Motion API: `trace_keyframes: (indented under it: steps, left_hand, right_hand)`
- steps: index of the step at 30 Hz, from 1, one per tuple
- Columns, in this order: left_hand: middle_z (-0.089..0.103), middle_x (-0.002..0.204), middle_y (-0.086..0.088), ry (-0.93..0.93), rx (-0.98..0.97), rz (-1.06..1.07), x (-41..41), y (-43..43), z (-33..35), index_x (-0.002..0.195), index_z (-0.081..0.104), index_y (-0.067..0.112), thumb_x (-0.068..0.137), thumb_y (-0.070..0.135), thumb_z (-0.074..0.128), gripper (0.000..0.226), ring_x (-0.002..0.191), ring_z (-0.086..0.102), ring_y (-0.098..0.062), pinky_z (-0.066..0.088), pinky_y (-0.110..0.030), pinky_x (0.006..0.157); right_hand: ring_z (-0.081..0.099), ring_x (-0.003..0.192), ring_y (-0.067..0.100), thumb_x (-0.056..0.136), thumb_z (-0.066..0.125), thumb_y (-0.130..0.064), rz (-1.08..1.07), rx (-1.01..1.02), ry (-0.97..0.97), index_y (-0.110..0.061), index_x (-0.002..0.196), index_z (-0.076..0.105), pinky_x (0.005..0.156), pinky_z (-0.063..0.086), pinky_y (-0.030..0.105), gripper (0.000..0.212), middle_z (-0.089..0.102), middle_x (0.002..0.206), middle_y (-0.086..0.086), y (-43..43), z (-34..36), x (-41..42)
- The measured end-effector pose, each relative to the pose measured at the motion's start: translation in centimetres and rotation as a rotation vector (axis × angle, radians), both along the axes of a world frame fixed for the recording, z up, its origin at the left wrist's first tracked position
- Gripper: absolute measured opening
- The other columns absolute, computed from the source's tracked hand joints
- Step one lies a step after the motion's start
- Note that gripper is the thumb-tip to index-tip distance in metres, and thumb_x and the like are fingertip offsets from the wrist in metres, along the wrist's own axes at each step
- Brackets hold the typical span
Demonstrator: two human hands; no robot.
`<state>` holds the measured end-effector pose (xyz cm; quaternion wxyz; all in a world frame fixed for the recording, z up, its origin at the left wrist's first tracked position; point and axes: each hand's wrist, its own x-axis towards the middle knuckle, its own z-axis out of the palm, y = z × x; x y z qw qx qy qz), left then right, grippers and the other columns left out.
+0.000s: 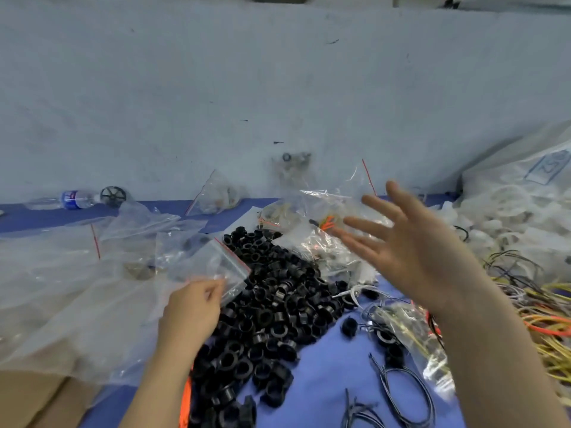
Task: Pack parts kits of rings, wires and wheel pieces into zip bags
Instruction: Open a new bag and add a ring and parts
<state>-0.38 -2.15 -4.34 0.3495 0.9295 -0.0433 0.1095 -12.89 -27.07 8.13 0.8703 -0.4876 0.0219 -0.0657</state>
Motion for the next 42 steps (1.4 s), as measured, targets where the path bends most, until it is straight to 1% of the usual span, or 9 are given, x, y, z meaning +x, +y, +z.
trace_keyframes:
  steps: [5, 10, 14, 18, 21, 25, 30, 34, 42]
  left_hand:
    - [0.060, 0.131, 0.008, -0.210, -0.261, -0.129, -2.4, -2.0, 3.5, 0.110, 0.070, 0.038, 0.097, 0.028, 0.055, 0.023, 0.125, 0.050, -0.010, 0.032, -0.021, 0.092]
    - [0.039, 0.144, 0.025, -0.142, -0.048, -0.610, -6.7, -6.5, 5.3, 0.113, 0.062, 0.054, 0.096, 0.035, 0.054, 0.026, 0.131, 0.032, 0.008, 0.025, -0.029, 0.114]
    - [0.033, 0.139, 0.039, 0.121, -0.019, -0.880, -8.6, -8.0, 4.9, 0.111, 0.064, 0.055, 0.085, 0.054, 0.061, 0.026, 0.128, 0.033, 0.018, 0.027, -0.014, 0.107]
    - [0.072, 0.103, 0.012, 0.194, -0.478, -0.727, -8.6, -8.3, 5.1, 0.095, 0.075, 0.023, 0.083, 0.046, 0.060, 0.030, 0.095, 0.065, 0.001, 0.048, -0.015, 0.084]
    - [0.075, 0.085, -0.007, 0.224, -0.740, -0.592, -8.7, -8.6, 5.4, 0.089, 0.072, 0.011, 0.087, 0.021, 0.065, 0.012, 0.074, 0.069, -0.013, 0.054, -0.020, 0.070]
    - [0.075, 0.083, -0.010, 0.362, -0.915, -0.598, -9.3, -8.6, 6.0, 0.088, 0.071, 0.009, 0.073, 0.035, 0.066, 0.031, 0.068, 0.072, -0.021, 0.055, -0.023, 0.059]
    - [0.074, 0.080, -0.015, 0.340, -1.004, -0.568, -9.6, -8.3, 6.6, 0.086, 0.068, 0.005, 0.085, 0.028, 0.064, 0.024, 0.068, 0.073, -0.024, 0.055, -0.023, 0.055]
    - [0.072, 0.074, -0.012, 0.248, -0.997, -0.574, -9.6, -8.2, 7.0, 0.073, 0.070, 0.013, 0.090, 0.016, 0.061, 0.019, 0.063, 0.071, -0.020, 0.054, -0.023, 0.053]
    - [0.069, 0.064, -0.004, 0.135, -0.806, -0.643, -9.3, -7.3, 7.6, 0.079, 0.065, 0.004, 0.091, 0.001, 0.056, 0.015, 0.057, 0.068, -0.016, 0.055, -0.024, 0.052]
  right_hand:
    - [0.068, 0.097, 0.036, 0.082, 0.053, -0.049, 0.095, -0.208, 0.105, -0.009, 0.118, 0.062, 0.078, 0.059, 0.041, 0.054, 0.068, 0.111, 0.017, 0.8, -2.8, -0.8]
    - [0.071, 0.089, 0.032, 0.082, 0.057, -0.056, 0.025, -0.258, 0.181, -0.012, 0.113, 0.061, 0.065, 0.058, 0.040, 0.055, 0.073, 0.099, 0.012, 1.1, -4.4, 0.5]
    - [0.065, 0.061, 0.025, 0.094, 0.054, -0.010, -0.187, -0.504, 0.225, 0.001, 0.084, 0.066, 0.052, 0.052, 0.030, 0.019, 0.069, 0.076, 0.017, 0.0, -6.2, 0.5]
    - [0.064, 0.064, 0.021, 0.085, 0.065, -0.008, -0.177, -0.737, 0.172, -0.005, 0.073, 0.075, 0.064, 0.053, 0.030, 0.016, 0.071, 0.072, 0.016, -1.1, -5.6, -0.3]
    - [0.062, 0.058, 0.014, 0.081, 0.069, -0.005, -0.204, -0.763, 0.081, -0.005, 0.070, 0.073, 0.054, 0.049, 0.019, 0.012, 0.070, 0.068, 0.015, 0.0, -4.7, -0.5]
    - [0.059, 0.066, 0.023, 0.079, 0.070, 0.001, -0.255, -0.756, -0.005, -0.006, 0.064, 0.061, 0.064, 0.049, 0.035, 0.019, 0.066, 0.077, 0.031, 2.3, -4.0, -0.6]
    - [0.050, 0.059, 0.013, 0.074, 0.072, 0.004, -0.230, -0.891, -0.126, -0.006, 0.061, 0.054, 0.055, 0.041, 0.022, 0.025, 0.056, 0.059, 0.008, 3.4, -3.2, -1.2]
    - [0.046, 0.058, 0.010, 0.073, 0.072, 0.004, -0.246, -0.982, -0.150, -0.011, 0.057, 0.049, 0.056, 0.040, 0.026, 0.031, 0.052, 0.059, 0.004, 3.4, -2.9, -1.4]
    - [0.053, 0.066, 0.026, 0.078, 0.073, -0.008, -0.026, -0.827, -0.067, -0.007, 0.069, 0.052, 0.063, 0.044, 0.049, 0.023, 0.059, 0.068, 0.027, 3.3, -2.0, -2.5]
